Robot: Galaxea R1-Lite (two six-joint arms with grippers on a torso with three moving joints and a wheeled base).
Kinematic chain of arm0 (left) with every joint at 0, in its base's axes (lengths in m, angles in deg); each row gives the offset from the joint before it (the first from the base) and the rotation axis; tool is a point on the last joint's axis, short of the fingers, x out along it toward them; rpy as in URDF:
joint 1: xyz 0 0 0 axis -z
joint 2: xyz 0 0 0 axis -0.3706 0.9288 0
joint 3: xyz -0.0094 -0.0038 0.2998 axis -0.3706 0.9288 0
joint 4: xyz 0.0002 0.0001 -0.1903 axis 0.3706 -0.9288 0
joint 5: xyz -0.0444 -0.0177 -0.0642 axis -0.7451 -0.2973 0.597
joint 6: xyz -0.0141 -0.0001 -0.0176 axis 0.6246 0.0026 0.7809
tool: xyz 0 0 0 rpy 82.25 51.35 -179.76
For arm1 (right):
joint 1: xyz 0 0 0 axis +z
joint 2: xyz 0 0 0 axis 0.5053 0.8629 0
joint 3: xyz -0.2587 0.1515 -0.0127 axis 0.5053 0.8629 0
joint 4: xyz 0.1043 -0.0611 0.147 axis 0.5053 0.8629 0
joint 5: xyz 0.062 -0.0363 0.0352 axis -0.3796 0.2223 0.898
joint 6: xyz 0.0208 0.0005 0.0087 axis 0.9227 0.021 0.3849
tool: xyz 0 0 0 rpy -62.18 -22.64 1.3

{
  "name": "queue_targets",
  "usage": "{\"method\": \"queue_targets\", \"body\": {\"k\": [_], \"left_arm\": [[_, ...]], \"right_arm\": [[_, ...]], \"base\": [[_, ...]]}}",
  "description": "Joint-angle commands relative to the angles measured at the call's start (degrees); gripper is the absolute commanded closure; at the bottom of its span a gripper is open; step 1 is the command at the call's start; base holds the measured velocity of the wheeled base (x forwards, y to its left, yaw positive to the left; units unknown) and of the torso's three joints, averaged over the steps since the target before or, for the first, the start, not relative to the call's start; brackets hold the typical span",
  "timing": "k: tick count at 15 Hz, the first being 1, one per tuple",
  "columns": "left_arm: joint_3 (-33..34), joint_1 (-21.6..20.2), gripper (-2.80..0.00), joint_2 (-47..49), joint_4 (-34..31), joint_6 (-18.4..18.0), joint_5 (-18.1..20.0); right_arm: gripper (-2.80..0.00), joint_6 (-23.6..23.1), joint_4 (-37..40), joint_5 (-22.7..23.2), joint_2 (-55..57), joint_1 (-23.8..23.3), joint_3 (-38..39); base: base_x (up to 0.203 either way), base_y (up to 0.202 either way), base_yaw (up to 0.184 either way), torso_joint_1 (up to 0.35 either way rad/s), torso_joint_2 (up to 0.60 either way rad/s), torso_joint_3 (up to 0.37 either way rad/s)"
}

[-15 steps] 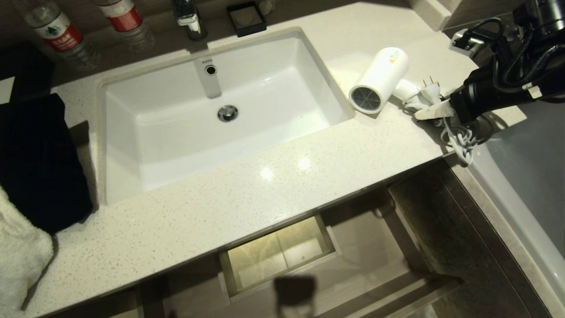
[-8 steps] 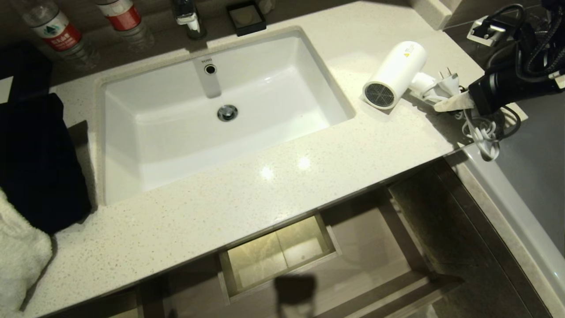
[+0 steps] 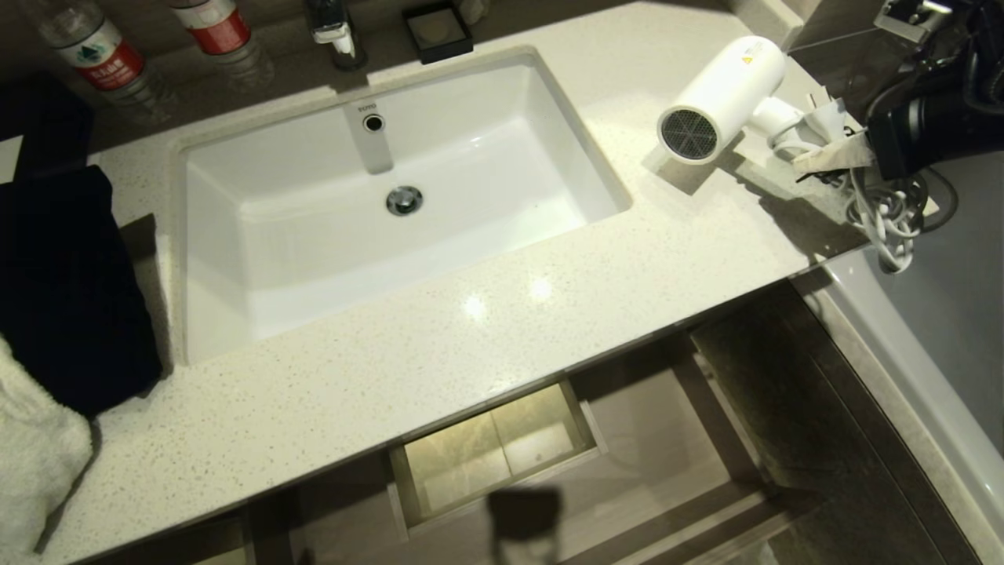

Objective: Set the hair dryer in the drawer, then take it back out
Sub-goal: Pick up the hairdryer, then put it into the drawer

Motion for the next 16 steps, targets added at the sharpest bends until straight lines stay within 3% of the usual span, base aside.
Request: {"method": "queue_targets", "body": {"k": [1, 5, 9, 12, 16], "left_arm": [[0.0, 0.0, 0.00, 0.0, 0.0, 0.0, 0.0], [0.0, 0.0, 0.00, 0.0, 0.0, 0.0, 0.0], [0.0, 0.0, 0.00, 0.0, 0.0, 0.0, 0.0], [0.0, 0.0, 0.00, 0.0, 0.0, 0.0, 0.0], [0.0, 0.0, 0.00, 0.0, 0.0, 0.0, 0.0]], "right_arm": [[0.00, 0.7, 1.6, 0.2, -4.2, 0.0, 0.1], [0.00, 5.3, 3.9, -0.1, -9.2, 0.0, 0.7], [0.00, 5.8, 3.3, -4.5, -17.7, 0.0, 9.4], [0.00, 4.8, 3.3, -5.3, -21.5, 0.0, 13.6], [0.00, 0.2, 2.8, -5.6, -23.8, 0.0, 17.0]], "base": [[0.000, 0.000, 0.000, 0.000, 0.00, 0.000], [0.000, 0.000, 0.000, 0.000, 0.00, 0.000], [0.000, 0.000, 0.000, 0.000, 0.00, 0.000], [0.000, 0.000, 0.000, 0.000, 0.00, 0.000], [0.000, 0.000, 0.000, 0.000, 0.00, 0.000]]}}
